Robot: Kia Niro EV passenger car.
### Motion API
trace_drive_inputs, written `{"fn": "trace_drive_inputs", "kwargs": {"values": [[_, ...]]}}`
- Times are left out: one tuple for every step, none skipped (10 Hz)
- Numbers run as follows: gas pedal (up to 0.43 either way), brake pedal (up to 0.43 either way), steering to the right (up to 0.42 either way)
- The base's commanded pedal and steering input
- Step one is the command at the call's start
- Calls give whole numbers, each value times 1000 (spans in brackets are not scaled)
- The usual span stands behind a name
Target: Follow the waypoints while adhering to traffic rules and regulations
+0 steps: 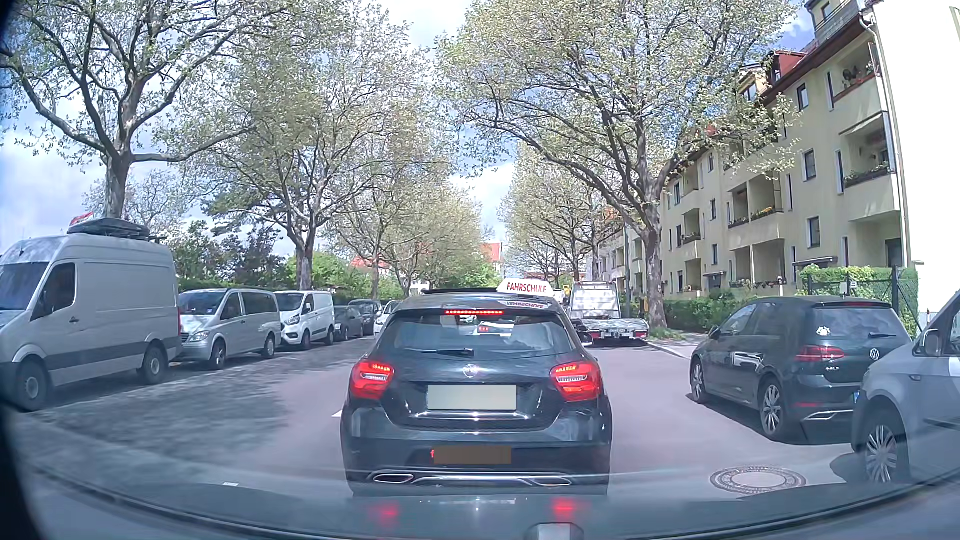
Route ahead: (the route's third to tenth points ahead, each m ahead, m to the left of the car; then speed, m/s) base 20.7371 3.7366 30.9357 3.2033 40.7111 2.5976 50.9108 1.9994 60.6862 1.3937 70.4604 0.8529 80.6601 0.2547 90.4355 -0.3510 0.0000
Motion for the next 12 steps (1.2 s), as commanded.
{"fn": "trace_drive_inputs", "kwargs": {"values": [[0,396,-4],[0,396,-4],[0,390,-4],[0,396,-4],[0,396,-4],[0,396,-4],[0,390,-4],[0,390,-4],[0,396,-4],[0,396,-4],[0,396,-4],[0,396,-4]]}}
